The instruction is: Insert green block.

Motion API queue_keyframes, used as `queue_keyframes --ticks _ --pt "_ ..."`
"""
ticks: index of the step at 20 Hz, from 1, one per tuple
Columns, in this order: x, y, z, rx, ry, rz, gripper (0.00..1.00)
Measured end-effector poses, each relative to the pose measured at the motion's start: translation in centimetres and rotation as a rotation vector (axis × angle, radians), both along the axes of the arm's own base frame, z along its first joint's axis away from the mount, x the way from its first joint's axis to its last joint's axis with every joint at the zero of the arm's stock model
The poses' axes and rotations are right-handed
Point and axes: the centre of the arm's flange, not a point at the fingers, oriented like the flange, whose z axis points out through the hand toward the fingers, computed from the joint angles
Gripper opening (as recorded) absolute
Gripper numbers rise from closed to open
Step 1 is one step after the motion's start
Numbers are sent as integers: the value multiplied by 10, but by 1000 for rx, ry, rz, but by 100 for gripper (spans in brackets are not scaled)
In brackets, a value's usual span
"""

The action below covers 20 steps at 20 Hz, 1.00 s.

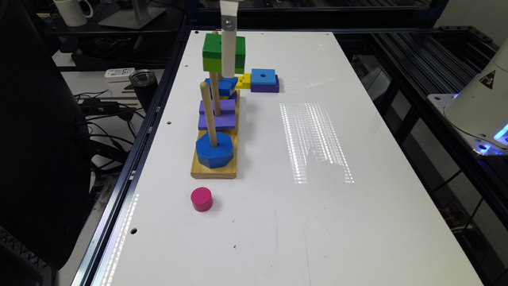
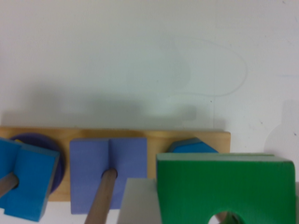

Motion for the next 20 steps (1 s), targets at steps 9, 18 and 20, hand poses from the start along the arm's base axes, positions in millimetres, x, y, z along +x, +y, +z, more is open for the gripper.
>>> queue_keyframes --ticks 9,18,20 --pt "8 7 -1 6 -4 1 0" --pt "10 9 -1 6 -5 2 0" --pt "10 9 -1 6 -5 2 0"
